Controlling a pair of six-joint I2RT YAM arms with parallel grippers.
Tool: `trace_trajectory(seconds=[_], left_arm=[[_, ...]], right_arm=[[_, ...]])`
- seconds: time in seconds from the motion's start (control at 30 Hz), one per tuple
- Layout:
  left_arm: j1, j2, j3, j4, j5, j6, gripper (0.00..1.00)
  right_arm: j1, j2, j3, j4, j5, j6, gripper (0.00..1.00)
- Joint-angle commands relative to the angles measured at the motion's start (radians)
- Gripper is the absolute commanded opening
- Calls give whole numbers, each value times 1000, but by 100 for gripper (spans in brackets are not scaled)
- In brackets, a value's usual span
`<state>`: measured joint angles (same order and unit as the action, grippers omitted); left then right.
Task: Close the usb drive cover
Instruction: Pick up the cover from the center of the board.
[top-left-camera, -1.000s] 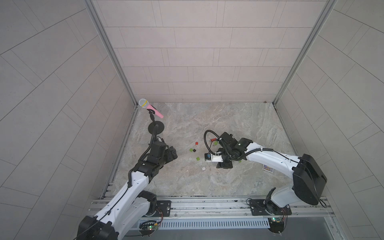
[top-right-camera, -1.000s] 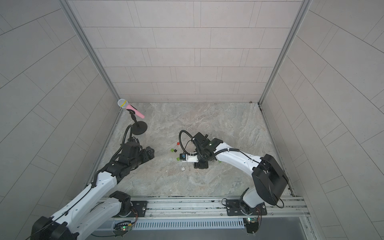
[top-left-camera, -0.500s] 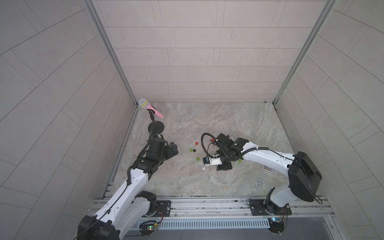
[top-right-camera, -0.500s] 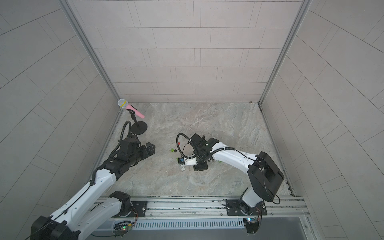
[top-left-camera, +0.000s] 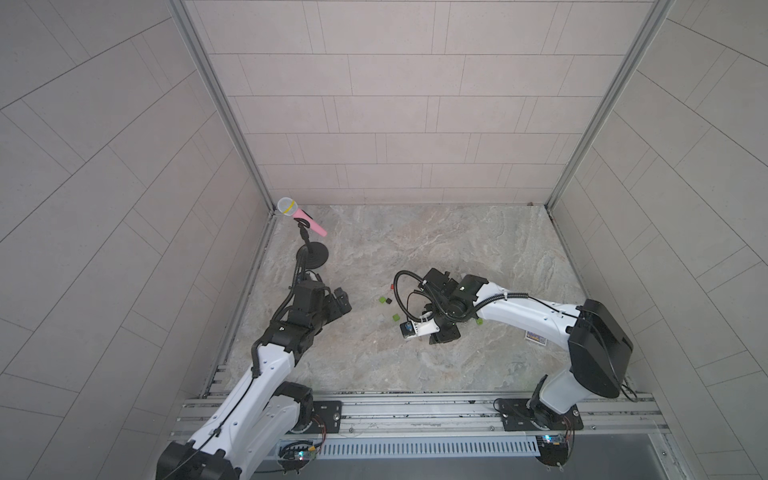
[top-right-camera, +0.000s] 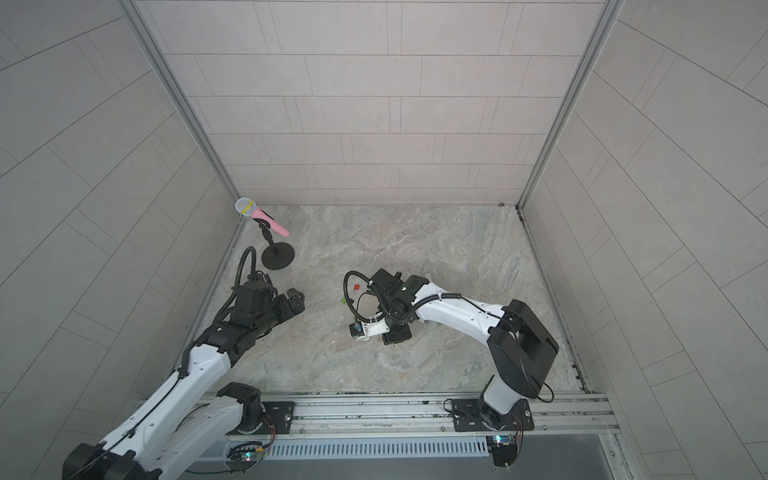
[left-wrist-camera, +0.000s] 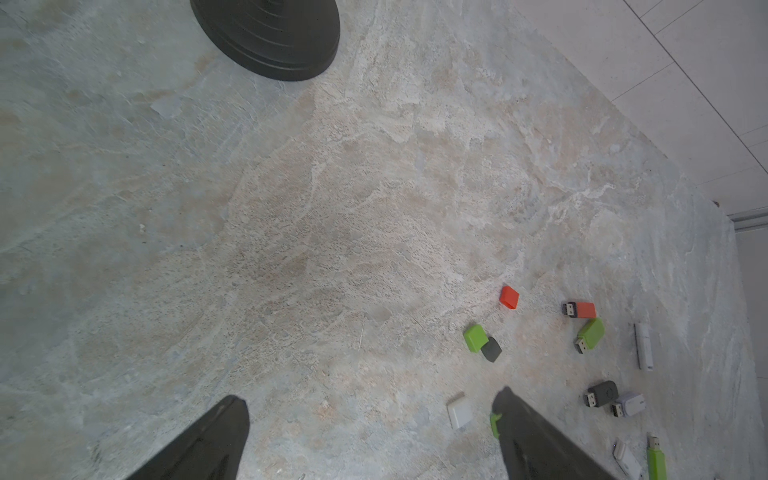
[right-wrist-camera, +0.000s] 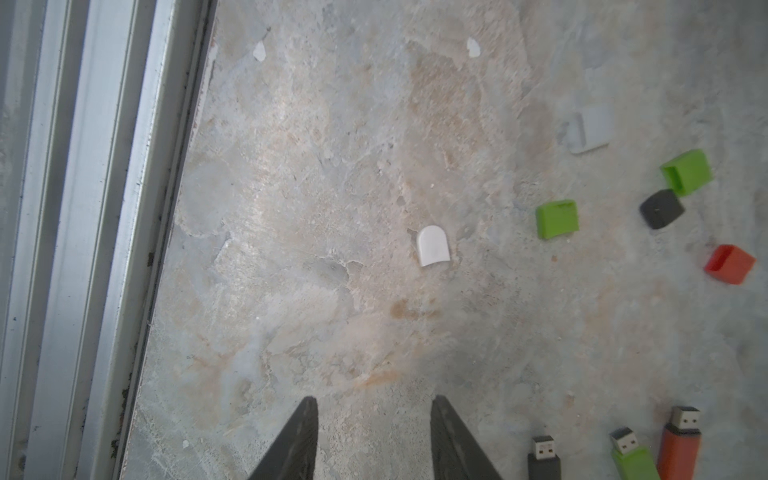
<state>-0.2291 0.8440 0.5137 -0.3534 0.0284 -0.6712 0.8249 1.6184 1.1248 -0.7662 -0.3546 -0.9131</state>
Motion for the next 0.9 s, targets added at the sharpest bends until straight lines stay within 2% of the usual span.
trace_trajectory(seconds=[0.0, 0.43, 0.87], left_arm=[[19, 11, 1, -4, -28, 6, 100], [39, 20, -4, -13, -60, -10, 100], [48, 29, -6, -12, -70, -21, 100]], right_arm=[[19, 49, 37, -41, -14, -34, 46], [69, 256, 183, 45, 27, -30, 43], [82, 330, 194, 68, 58, -15, 37]])
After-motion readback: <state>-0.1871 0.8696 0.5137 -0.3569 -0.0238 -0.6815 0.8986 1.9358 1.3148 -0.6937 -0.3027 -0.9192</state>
